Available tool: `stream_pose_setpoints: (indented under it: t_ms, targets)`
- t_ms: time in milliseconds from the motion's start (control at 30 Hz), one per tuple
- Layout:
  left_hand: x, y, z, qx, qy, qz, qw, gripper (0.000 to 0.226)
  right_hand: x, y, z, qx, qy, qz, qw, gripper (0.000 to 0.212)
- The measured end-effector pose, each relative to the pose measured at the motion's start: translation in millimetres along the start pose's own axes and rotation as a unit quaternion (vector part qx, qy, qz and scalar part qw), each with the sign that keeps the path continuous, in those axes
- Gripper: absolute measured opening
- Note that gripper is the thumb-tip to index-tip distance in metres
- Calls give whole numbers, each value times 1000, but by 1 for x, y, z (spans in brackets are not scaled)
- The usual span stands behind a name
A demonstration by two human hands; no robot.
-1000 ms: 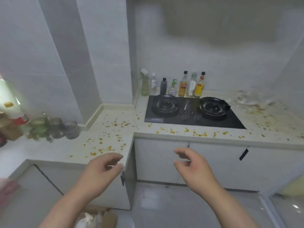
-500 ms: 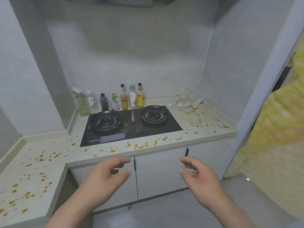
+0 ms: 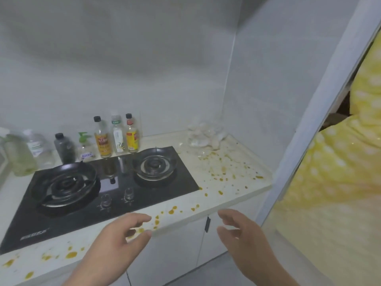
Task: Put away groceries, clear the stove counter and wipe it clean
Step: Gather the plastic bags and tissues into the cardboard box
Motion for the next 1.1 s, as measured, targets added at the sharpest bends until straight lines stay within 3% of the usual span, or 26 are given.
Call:
stream_pose_setpoints:
  t_ms: [433, 1100]
  targets:
    - [-20, -61, 154, 57, -27, 9, 998, 29, -49, 53, 123, -31, -54, 31, 998, 30]
    - [-44, -175, 342, -7, 78, 60, 995, 23, -136, 165, 359, 92, 7, 33, 995, 29]
Point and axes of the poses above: each hand's wrist, its own z-axis towards the middle knuckle, its own y-axis out of the back of the hand, x = y × z, the point moved 9 cm from there along z, towards the middle knuckle, and after that the axes turned 3 degrees about x, right-handed, at the moved point
